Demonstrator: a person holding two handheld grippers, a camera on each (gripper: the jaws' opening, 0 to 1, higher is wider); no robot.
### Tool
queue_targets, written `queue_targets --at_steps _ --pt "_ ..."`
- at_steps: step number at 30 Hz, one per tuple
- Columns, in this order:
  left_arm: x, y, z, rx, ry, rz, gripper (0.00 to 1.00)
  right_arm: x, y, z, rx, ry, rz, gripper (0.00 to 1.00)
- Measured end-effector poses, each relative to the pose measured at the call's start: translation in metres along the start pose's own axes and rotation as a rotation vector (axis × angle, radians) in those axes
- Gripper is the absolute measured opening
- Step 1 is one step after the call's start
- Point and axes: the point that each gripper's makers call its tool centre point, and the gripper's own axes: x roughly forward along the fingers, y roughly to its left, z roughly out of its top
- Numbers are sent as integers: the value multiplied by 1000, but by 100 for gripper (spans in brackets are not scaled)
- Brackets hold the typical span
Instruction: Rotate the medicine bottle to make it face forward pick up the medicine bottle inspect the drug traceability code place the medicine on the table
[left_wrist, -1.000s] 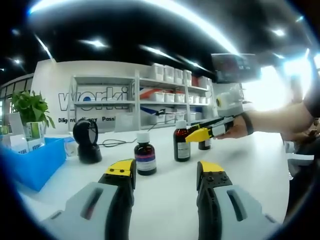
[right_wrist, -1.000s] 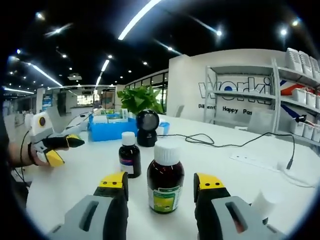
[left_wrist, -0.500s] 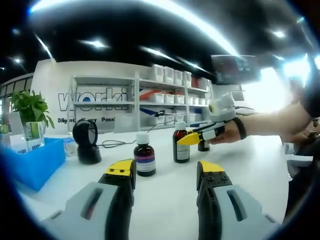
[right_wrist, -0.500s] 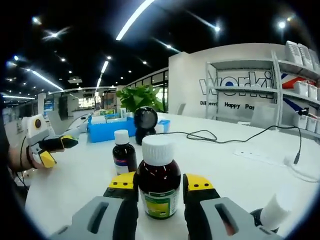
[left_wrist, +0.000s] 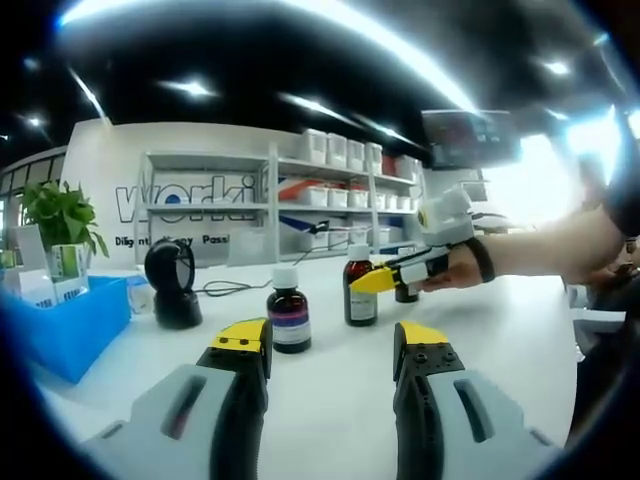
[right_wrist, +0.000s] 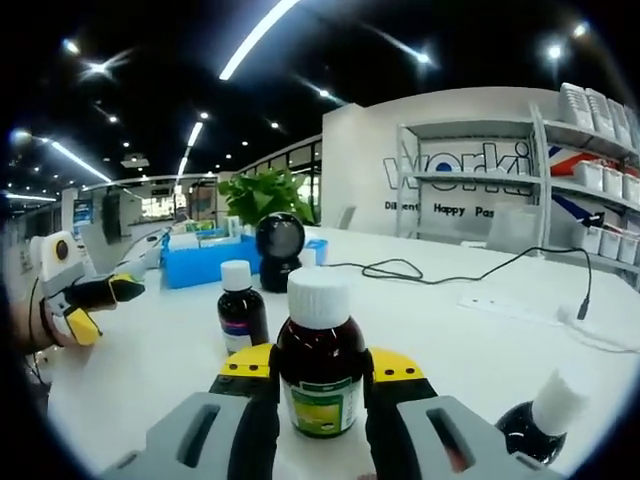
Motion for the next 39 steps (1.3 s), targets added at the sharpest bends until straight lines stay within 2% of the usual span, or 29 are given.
queue_targets --at_steps 14,28,39 --pt "0 -1 0 12 1 0 39 3 0 -2 18 23 -146 28" --pt "-1 -1 1 12 -4 1 39 0 -3 -1 51 19 -342 28" --pt "-1 -1 2 10 -11 -2 39 -3 -2 -2 72 28 -450 28"
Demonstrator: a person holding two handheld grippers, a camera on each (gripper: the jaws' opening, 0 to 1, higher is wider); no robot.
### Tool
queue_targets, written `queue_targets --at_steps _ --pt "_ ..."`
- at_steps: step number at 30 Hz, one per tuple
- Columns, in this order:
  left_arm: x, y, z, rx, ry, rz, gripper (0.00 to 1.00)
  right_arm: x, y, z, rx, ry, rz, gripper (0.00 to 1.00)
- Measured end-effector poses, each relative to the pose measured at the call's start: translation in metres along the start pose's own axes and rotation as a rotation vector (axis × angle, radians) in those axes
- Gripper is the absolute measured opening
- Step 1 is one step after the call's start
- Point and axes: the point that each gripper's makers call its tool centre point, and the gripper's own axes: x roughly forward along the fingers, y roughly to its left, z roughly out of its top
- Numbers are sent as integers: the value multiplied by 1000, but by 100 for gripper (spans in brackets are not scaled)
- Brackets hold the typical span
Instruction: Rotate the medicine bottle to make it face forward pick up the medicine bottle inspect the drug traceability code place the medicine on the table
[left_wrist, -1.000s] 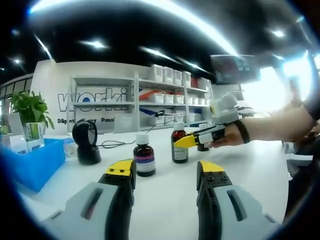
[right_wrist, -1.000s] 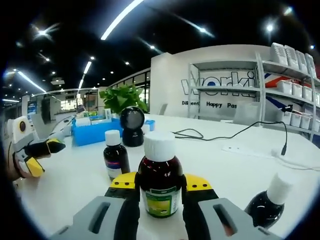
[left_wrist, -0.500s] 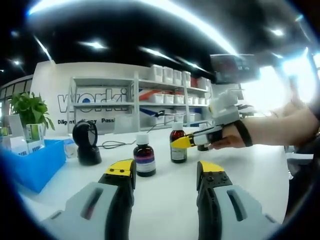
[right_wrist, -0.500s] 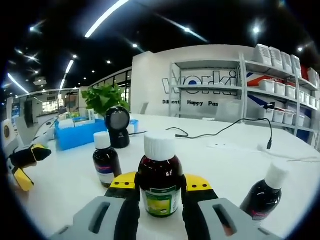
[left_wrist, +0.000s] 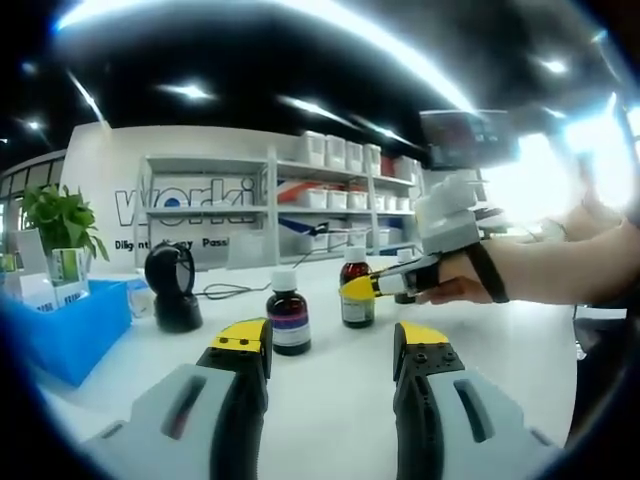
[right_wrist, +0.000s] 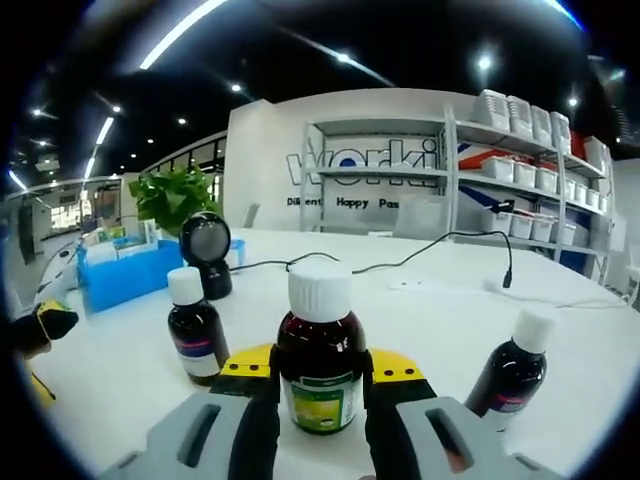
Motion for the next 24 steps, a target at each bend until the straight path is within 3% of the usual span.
queue_targets --at_steps 10,24 --pt "0 0 1 1 -5 -2 39 -3 -3 -1 11 -1 -47 28" --pt "0 1 0 -2 -2 1 39 -4 -3 -1 11 -18 1 28"
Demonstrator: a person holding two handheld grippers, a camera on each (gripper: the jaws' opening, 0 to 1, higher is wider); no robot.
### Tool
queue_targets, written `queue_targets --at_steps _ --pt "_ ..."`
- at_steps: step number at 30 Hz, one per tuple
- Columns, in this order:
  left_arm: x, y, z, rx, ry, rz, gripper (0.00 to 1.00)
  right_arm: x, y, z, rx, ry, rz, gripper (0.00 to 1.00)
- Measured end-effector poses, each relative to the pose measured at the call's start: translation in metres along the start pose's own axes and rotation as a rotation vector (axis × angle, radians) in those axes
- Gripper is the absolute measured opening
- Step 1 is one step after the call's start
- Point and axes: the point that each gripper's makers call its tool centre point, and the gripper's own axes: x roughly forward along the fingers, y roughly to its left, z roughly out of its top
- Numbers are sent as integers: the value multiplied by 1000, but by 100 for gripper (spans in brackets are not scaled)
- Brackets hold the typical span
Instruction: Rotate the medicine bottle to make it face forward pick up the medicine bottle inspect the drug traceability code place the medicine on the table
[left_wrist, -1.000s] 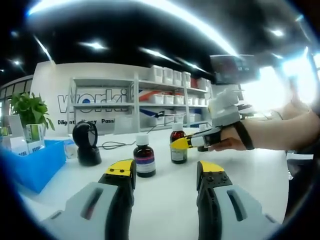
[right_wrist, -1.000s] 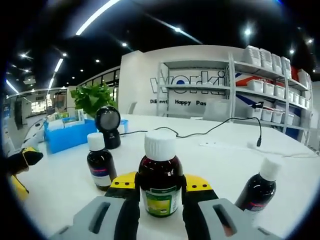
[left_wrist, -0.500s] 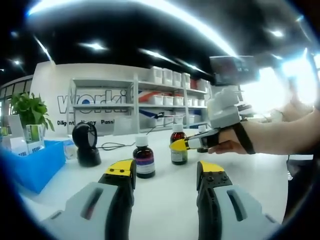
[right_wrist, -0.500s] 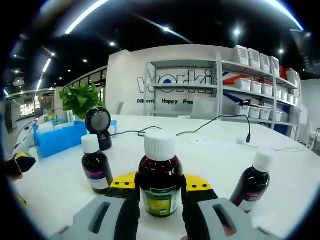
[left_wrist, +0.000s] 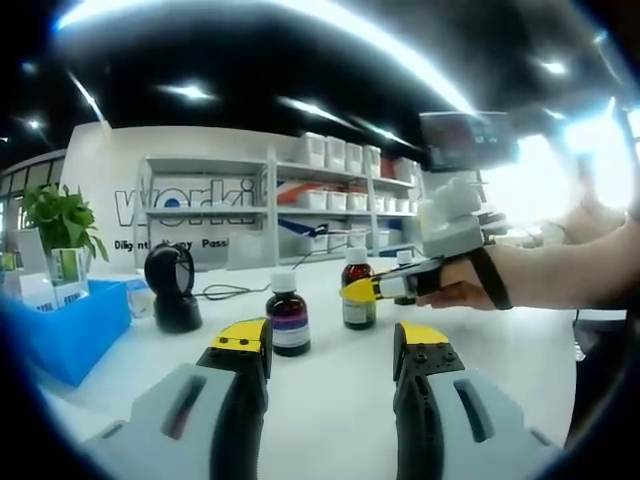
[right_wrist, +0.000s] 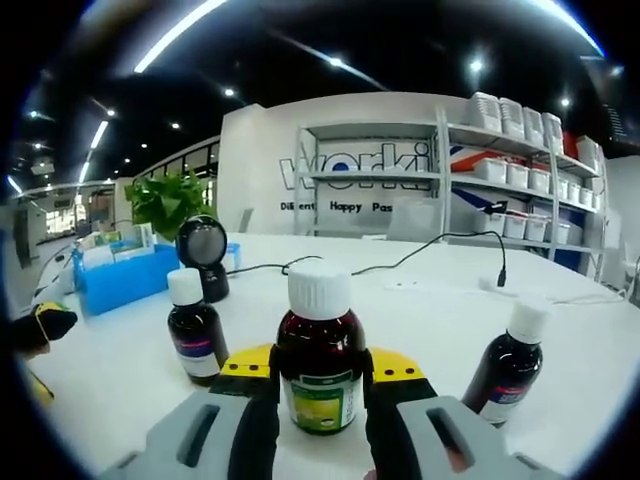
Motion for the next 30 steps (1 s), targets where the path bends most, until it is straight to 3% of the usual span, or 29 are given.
queue_targets --at_steps 3,6,14,23,30 --pt "0 0 0 1 1 1 39 -1 1 -4 -11 8 19 31" --pt "0 1 0 1 2 2 39 -1 6 -7 -7 6 50 46" --pt "0 0 -1 2 7 2 39 -2 10 0 -6 -23 136 46" --pt "0 0 -1 2 5 2 39 -5 15 13 -19 -49 317 47" --pt "0 0 -1 2 9 3 39 -13 20 13 -102 -41 453 47"
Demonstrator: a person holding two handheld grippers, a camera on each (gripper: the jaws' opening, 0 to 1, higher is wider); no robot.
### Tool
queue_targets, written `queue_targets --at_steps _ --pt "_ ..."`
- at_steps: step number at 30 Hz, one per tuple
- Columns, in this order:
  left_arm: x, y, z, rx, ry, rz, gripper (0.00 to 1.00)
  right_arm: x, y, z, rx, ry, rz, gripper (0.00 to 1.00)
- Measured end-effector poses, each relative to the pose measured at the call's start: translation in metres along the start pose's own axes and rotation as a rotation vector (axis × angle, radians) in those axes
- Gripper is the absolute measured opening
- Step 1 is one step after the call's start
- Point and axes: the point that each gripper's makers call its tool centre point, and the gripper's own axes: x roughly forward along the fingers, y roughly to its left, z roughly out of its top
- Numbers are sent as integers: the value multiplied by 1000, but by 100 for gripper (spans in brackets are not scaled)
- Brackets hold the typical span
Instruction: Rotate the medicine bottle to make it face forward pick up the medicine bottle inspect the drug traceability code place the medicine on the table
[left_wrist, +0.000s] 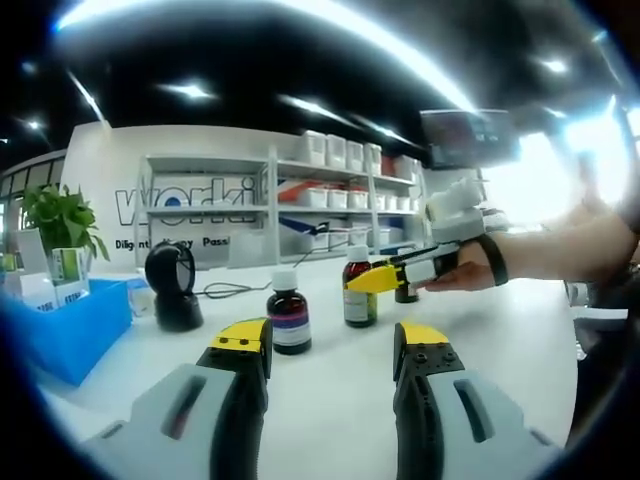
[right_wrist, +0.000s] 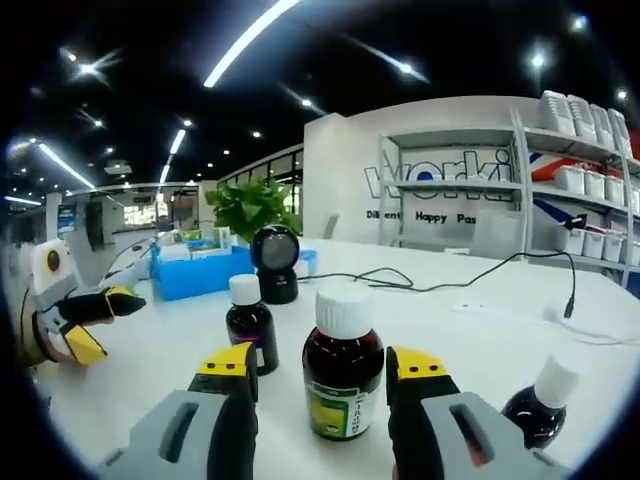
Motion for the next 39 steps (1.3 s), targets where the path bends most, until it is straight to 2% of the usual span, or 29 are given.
queue_targets --at_steps 1,6,12,14,18,21,24,28,30,34,39 --pt "0 0 0 0 1 1 39 -2 1 1 23 -5 40 47" --pt "1 1 -2 -1 8 1 39 -7 -13 5 33 -18 60 47" --pt "1 2 -3 0 11 5 39 -7 -4 -3 8 0 88 46" --pt "1 2 -3 -2 12 4 39 -6 0 -3 7 2 93 44" --pt "1 2 -3 -1 13 1 39 0 -11 -2 11 9 111 38" --pt "1 2 -3 -2 10 2 39 1 -12 1 31 7 137 38" --pt "1 2 -2 -3 9 2 39 3 -14 1 34 12 140 33" --pt "1 1 -2 -2 9 3 39 0 -5 0 64 16 174 28" --pt "1 1 -2 -5 9 5 39 -1 -10 0 68 15 164 27" --pt "1 2 -3 -2 12 3 39 -1 -7 1 63 20 151 27" --pt "1 2 -3 -2 10 5 39 -2 -8 0 50 29 93 27"
